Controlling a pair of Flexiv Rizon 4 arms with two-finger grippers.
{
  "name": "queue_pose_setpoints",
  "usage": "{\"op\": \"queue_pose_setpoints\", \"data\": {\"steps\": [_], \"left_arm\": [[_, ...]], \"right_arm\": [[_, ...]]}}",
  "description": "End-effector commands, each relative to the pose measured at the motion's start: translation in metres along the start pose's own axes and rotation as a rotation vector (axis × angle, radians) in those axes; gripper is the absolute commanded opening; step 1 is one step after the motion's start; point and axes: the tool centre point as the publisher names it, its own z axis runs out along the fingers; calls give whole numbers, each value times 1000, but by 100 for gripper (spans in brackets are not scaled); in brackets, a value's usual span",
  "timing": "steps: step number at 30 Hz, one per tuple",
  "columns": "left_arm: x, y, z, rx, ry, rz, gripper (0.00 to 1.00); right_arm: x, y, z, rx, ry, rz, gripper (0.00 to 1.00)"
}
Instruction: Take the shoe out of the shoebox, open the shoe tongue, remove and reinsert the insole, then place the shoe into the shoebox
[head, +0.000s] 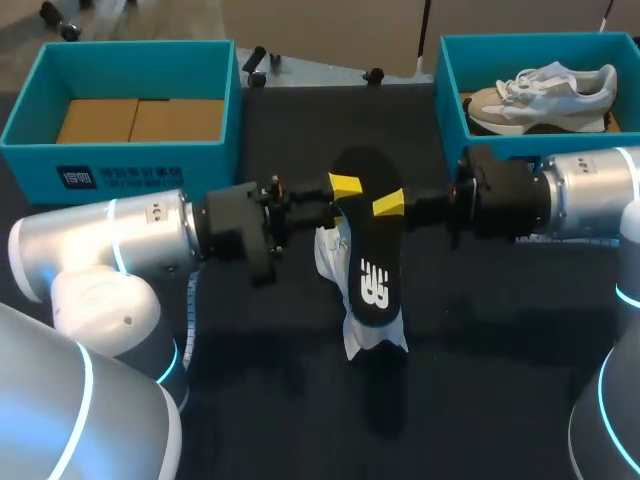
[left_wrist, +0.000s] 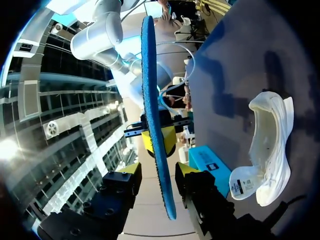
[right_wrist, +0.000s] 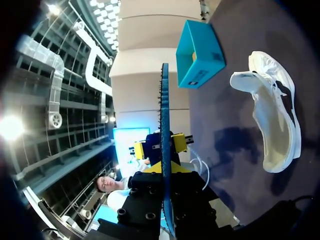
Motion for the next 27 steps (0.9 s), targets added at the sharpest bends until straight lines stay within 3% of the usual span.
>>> {"op": "queue_pose_setpoints", "data": {"steps": [1, 6, 10, 12, 15, 18, 25, 26, 27], "left_arm": [[1, 0, 6, -7, -1, -3, 40], [2, -2, 9, -4, 0, -11, 35], [4, -5, 10, 4, 3, -21, 24], [4, -6, 10, 4, 4, -21, 23], [5, -7, 9, 1, 6, -26, 8], [4, -7, 7, -7, 4, -28, 0], [6, -9, 5, -8, 8, -39, 0], [6, -9, 5, -7, 10, -42, 0], [7, -10, 5, -7, 16, -52, 0]], "right_arm": [[0, -2, 5, -1, -2, -1, 0], [0, -5, 6, -3, 2, -7, 0], [0, -6, 6, -8, 5, -10, 0], [0, -6, 7, -8, 5, -10, 0], [-1, -7, 7, -8, 6, -11, 0], [-1, -8, 6, -7, 6, -10, 0], [-2, -8, 6, -3, 7, -12, 0], [-2, -8, 6, -3, 3, -11, 18], [-3, -9, 5, -8, -6, -8, 64]]}}
